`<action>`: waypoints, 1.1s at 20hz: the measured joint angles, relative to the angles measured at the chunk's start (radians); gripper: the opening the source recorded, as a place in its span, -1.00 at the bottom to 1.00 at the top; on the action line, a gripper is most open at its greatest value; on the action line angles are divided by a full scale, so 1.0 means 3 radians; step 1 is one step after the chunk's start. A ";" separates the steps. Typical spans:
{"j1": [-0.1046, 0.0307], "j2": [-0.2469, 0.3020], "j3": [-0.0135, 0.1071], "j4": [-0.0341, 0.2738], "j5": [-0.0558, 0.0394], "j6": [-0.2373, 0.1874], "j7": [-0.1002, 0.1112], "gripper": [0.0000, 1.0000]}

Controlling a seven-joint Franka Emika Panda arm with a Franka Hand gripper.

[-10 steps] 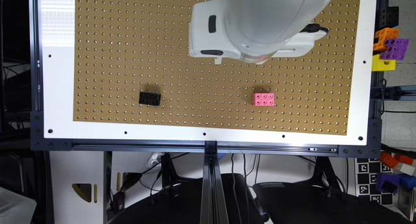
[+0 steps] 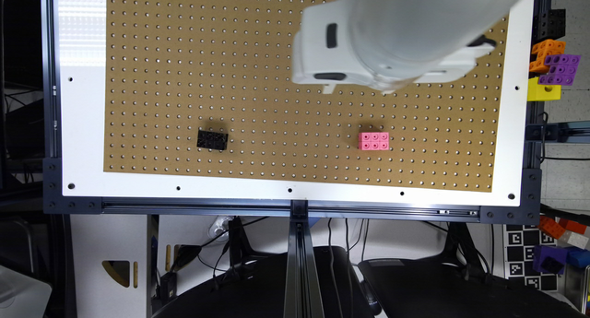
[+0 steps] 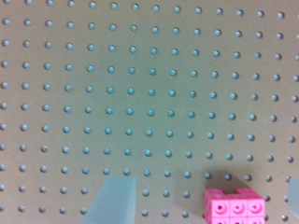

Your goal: Pick up pink block.

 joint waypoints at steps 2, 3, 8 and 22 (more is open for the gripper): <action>0.0030 0.0220 0.0056 0.0255 -0.0002 -0.0005 0.0081 1.00; 0.0050 0.0347 0.0072 0.0395 -0.0007 -0.0011 0.0120 1.00; 0.0082 0.0683 0.0086 0.0796 -0.0009 -0.0090 0.0147 1.00; 0.0141 0.0723 0.0093 0.0859 -0.0009 -0.0092 0.0205 1.00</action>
